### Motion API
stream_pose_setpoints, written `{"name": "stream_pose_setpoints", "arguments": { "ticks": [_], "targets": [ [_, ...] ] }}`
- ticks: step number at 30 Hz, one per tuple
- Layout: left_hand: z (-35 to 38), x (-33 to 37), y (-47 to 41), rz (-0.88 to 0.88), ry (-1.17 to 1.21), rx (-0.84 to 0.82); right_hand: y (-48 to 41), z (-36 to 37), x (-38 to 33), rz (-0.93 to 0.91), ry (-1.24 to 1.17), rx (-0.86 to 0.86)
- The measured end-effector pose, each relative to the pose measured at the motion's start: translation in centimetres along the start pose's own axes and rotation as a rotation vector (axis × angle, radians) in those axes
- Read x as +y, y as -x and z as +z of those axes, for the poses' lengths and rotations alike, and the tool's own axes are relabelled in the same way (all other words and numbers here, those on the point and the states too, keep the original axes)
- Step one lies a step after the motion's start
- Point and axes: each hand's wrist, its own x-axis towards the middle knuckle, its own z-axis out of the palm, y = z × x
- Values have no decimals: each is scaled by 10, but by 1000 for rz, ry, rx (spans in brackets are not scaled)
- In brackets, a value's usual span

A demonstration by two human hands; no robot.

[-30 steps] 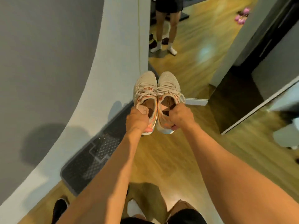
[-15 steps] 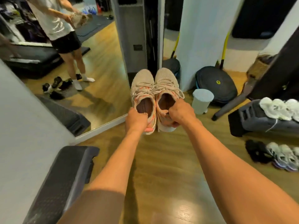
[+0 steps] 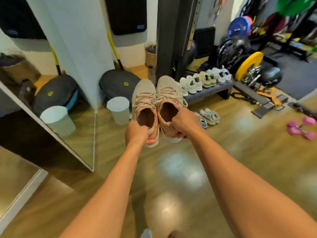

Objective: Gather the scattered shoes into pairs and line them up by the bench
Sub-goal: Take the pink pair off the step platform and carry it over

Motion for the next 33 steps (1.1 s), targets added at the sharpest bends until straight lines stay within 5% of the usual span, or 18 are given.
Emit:
{"name": "stream_pose_setpoints", "arguments": {
  "ticks": [11, 33],
  "targets": [
    [230, 56, -46, 106, -277, -272, -112, -115, 146, 292, -130, 251],
    [694, 149, -150, 115, -399, -435, -425, -363, 392, 456, -166, 238]
  ]
}}
